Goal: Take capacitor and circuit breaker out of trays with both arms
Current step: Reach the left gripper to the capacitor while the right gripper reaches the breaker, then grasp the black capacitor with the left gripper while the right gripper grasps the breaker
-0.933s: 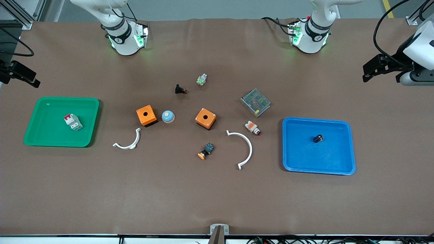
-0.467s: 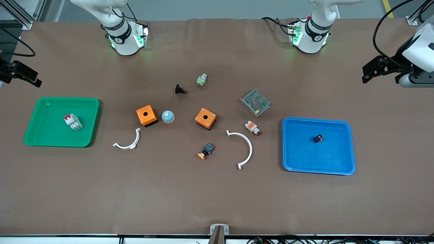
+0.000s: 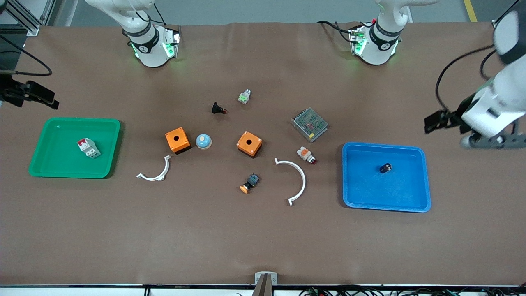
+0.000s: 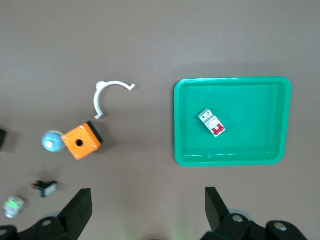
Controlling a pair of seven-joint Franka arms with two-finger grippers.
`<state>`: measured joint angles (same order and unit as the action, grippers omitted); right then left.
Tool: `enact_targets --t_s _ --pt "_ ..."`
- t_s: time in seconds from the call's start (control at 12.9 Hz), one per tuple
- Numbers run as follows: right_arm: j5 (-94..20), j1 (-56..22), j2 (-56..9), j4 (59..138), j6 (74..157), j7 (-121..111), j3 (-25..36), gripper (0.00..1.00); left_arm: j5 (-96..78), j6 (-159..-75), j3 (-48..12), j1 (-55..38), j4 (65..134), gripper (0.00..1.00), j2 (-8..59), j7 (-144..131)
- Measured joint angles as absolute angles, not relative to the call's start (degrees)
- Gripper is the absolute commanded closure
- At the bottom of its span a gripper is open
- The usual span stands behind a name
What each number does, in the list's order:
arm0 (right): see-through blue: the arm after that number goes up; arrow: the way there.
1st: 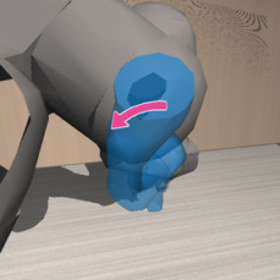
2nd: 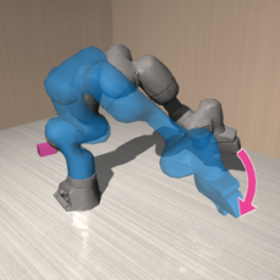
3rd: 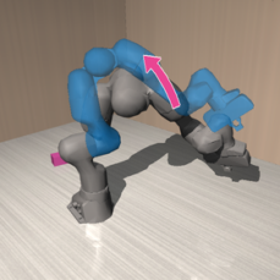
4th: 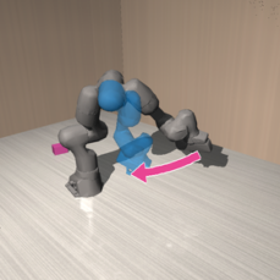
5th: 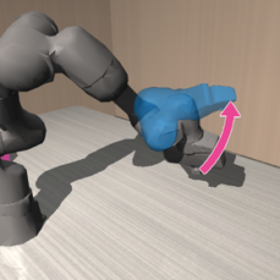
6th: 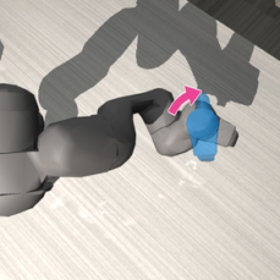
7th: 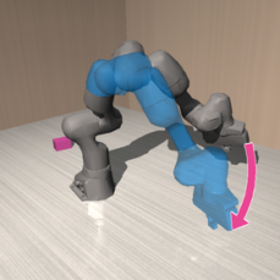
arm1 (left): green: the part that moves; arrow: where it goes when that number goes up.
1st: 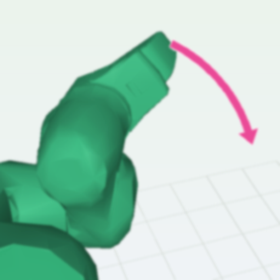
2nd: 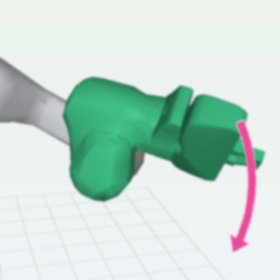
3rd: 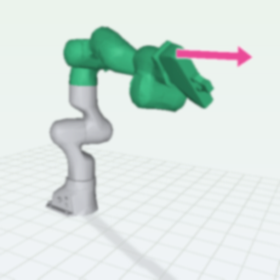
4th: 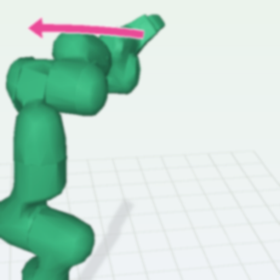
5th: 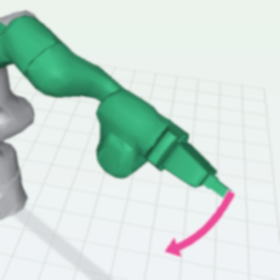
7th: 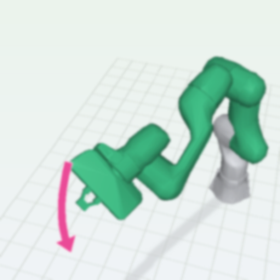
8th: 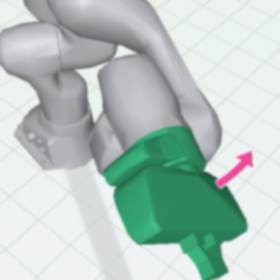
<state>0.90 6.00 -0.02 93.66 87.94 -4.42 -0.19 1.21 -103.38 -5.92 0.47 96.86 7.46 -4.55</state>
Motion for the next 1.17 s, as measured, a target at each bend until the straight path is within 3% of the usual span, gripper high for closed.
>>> enact_targets --t_s 0.31,0.47,0.62,0.93,1.01,1.17 --pt "1.4 12.5 -10.5 98.8 97.5 -20.9 0.2 0.0 1.2 -121.4 -5.9 0.6 109.4 0.0 12.2 -4.6" --pt "2.8 15.6 -16.7 101.3 104.8 -29.7 0.4 0.0 1.2 -125.4 -5.9 0.6 111.0 0.06 16.1 -4.6" --pt "3.1 17.9 -21.4 104.4 111.5 -34.9 0.4 0.0 1.2 -128.2 -5.8 0.6 111.5 0.2 19.9 -4.6" --pt "3.2 19.8 -25.0 113.7 123.3 -37.4 0.4 0.04 1.2 -133.1 -5.8 0.7 111.6 0.25 26.5 -4.6" --pt "3.2 20.1 -25.2 115.3 124.4 -37.5 0.4 0.15 1.2 -133.8 -5.8 0.7 111.6 0.27 27.5 -4.6" --pt "3.4 20.5 -25.4 116.1 125.1 -38.7 0.4 0.7 1.2 -134.4 -5.8 0.7 111.6 0.36 28.7 -4.6"
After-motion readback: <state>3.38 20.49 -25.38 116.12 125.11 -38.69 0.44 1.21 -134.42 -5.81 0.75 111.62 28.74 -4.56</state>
